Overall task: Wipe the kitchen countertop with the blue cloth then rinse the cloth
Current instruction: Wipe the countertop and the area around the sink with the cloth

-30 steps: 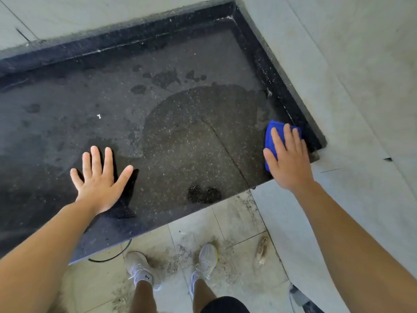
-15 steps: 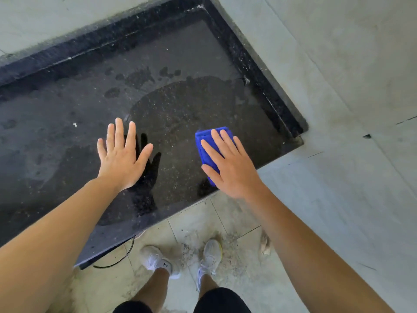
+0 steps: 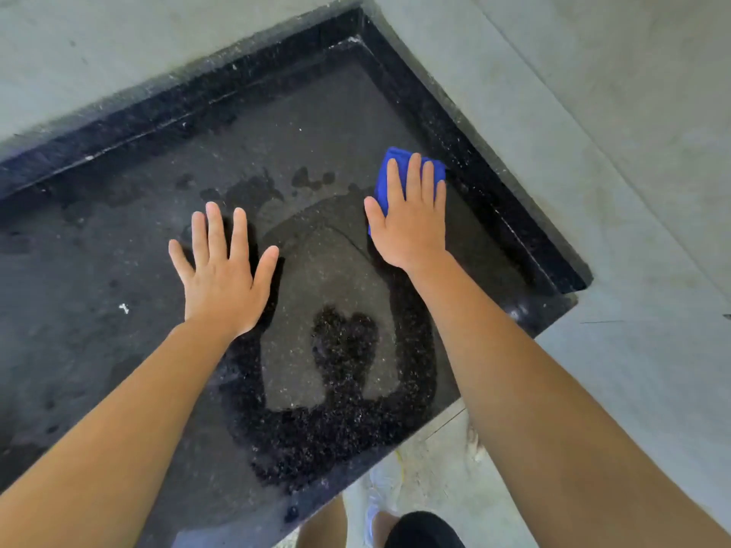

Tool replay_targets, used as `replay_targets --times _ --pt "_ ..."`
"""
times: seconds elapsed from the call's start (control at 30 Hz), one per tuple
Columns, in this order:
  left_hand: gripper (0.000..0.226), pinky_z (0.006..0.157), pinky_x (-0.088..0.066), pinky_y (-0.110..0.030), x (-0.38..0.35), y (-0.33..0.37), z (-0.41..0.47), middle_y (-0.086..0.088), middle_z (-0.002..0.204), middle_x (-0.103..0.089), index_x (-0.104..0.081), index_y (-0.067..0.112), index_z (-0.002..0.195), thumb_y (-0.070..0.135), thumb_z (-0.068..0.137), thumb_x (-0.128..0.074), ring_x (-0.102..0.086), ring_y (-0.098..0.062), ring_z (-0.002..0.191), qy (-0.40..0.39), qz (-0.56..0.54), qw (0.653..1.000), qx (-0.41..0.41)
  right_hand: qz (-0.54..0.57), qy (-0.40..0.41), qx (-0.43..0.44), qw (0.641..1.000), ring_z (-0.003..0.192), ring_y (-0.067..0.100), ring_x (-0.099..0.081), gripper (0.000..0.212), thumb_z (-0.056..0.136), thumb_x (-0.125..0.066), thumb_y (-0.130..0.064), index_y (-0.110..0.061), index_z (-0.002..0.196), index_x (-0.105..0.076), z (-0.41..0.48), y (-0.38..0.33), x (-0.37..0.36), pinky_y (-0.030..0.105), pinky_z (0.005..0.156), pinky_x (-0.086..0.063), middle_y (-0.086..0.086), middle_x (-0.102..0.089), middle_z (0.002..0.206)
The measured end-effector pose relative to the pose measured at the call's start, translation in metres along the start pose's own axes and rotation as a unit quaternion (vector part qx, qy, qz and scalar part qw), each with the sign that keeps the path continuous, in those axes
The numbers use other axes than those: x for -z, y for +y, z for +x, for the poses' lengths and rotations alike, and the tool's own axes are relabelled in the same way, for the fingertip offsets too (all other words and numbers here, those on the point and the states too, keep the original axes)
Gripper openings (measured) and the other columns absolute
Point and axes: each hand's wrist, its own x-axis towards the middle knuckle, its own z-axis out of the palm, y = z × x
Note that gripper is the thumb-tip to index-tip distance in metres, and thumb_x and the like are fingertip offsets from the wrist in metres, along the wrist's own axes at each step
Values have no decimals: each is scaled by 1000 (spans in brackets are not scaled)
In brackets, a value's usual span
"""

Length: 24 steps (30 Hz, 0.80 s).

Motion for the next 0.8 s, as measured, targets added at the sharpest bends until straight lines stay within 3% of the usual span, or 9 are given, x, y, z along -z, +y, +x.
replay_targets --times 0.13,0.23,0.3,0.43,0.53,0.7,0.8 --pt "75 120 -1 -62 -4 -8 15 -11 168 5 -3 18 161 63 101 -10 6 -30 154 -7 2 1000 17 -21 -10 106 994 153 34 -3 70 103 -21 -56 -16 160 -12 -11 -38 -5 50 124 -6 16 -6 166" --pt "75 120 -3 -63 -4 -7 14 -12 168 4 -2 18 161 64 101 -7 4 -32 154 -12 12 1000 16 -34 -53 182 981 154 31 0 68 104 -22 -56 -18 159 -15 -35 -11 0 49 124 -8 13 -4 167" --pt "76 120 -4 -63 -2 -7 15 -13 168 6 1 18 160 64 100 -4 5 -32 154 -23 16 999 15 -32 -62 151 986 154 29 3 68 103 -22 -57 -21 160 -13 -33 19 6 50 125 -7 10 0 167" --pt "77 120 -3 -63 -3 -8 16 -13 167 8 4 18 160 65 99 2 6 -33 154 -29 27 999 17 -28 -36 -5 999 153 34 3 71 103 -21 -58 -18 160 -5 15 31 14 51 124 -5 15 3 166" --pt "77 120 -3 -62 -4 -9 16 -14 168 7 3 18 160 65 99 3 6 -33 154 -28 33 999 18 -35 -26 -16 999 153 35 4 72 103 -22 -57 -17 160 -3 69 0 18 50 124 -1 18 3 166" --pt "76 121 -4 -61 -3 -7 17 -13 168 2 -2 19 161 63 99 2 5 -32 155 -29 38 999 26 -38 -30 77 996 153 33 5 72 102 -18 -59 -19 160 -3 149 -84 19 50 124 0 15 5 166" --pt "74 121 -4 -60 -2 -6 18 -11 168 -2 -7 21 161 62 100 1 2 -30 155 -26 42 998 37 -46 -31 177 983 153 34 0 72 102 -19 -59 -18 160 -8 142 -118 14 51 124 -4 16 -1 166"
